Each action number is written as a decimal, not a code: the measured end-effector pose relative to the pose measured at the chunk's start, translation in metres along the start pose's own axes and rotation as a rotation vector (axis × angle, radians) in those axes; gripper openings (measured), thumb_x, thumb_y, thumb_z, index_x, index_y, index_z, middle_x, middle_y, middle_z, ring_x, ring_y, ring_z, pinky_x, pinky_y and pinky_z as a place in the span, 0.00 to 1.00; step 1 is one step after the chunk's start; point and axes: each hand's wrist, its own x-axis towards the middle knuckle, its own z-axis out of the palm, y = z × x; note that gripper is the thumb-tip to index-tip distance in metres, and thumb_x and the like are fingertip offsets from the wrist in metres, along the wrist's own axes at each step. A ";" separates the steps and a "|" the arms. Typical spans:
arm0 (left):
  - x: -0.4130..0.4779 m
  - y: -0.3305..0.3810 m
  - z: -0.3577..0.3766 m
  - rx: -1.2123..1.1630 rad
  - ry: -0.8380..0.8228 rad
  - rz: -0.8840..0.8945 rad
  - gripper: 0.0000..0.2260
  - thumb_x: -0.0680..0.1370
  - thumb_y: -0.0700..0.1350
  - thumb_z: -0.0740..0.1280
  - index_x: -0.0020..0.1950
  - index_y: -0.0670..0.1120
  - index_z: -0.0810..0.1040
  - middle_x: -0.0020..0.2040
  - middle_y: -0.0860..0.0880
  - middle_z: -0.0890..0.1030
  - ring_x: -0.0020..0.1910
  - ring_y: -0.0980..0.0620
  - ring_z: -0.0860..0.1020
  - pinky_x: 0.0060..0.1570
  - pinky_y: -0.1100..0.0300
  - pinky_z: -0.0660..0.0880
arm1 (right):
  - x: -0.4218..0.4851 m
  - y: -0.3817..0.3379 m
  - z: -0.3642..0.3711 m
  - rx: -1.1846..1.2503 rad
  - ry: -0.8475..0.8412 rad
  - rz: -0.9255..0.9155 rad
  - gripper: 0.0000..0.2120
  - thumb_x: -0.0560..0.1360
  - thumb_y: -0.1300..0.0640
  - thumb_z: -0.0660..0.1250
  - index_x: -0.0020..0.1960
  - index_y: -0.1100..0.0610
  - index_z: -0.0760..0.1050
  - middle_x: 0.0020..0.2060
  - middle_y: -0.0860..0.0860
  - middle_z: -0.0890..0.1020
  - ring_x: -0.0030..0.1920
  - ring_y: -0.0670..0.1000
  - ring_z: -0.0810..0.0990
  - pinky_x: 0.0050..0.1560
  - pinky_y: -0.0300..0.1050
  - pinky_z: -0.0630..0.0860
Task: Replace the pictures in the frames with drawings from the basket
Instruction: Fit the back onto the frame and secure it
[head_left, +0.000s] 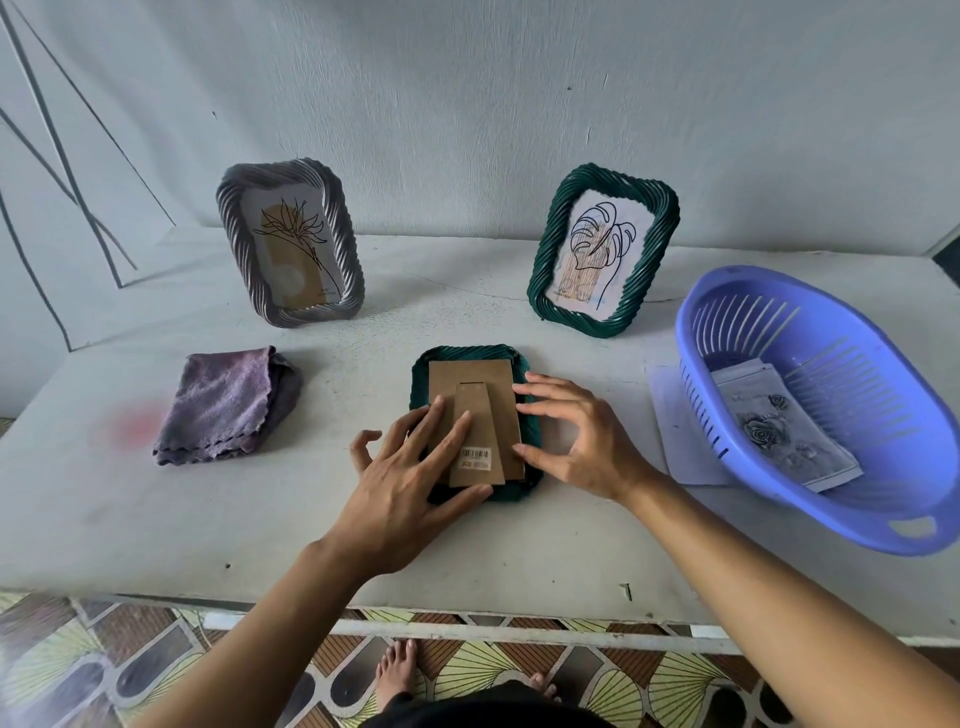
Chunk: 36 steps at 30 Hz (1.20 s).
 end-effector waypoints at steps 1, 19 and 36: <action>0.000 0.000 0.000 -0.015 0.011 -0.002 0.35 0.78 0.73 0.45 0.82 0.59 0.51 0.82 0.50 0.54 0.80 0.50 0.54 0.70 0.43 0.53 | 0.000 0.000 0.000 -0.001 -0.002 0.000 0.22 0.69 0.48 0.78 0.59 0.56 0.83 0.66 0.45 0.78 0.72 0.40 0.69 0.73 0.46 0.67; 0.000 0.003 -0.001 -0.130 0.051 -0.065 0.34 0.76 0.76 0.49 0.80 0.64 0.55 0.81 0.55 0.57 0.79 0.57 0.56 0.68 0.46 0.53 | 0.002 0.002 -0.006 0.135 -0.059 0.089 0.12 0.71 0.57 0.77 0.54 0.56 0.85 0.66 0.44 0.78 0.72 0.39 0.67 0.74 0.40 0.63; -0.002 0.001 -0.008 -0.091 -0.012 -0.079 0.35 0.74 0.78 0.42 0.79 0.66 0.56 0.81 0.59 0.53 0.78 0.61 0.54 0.72 0.42 0.50 | -0.001 -0.009 0.005 0.216 0.026 0.216 0.07 0.73 0.55 0.76 0.49 0.55 0.87 0.64 0.45 0.80 0.70 0.34 0.68 0.70 0.29 0.61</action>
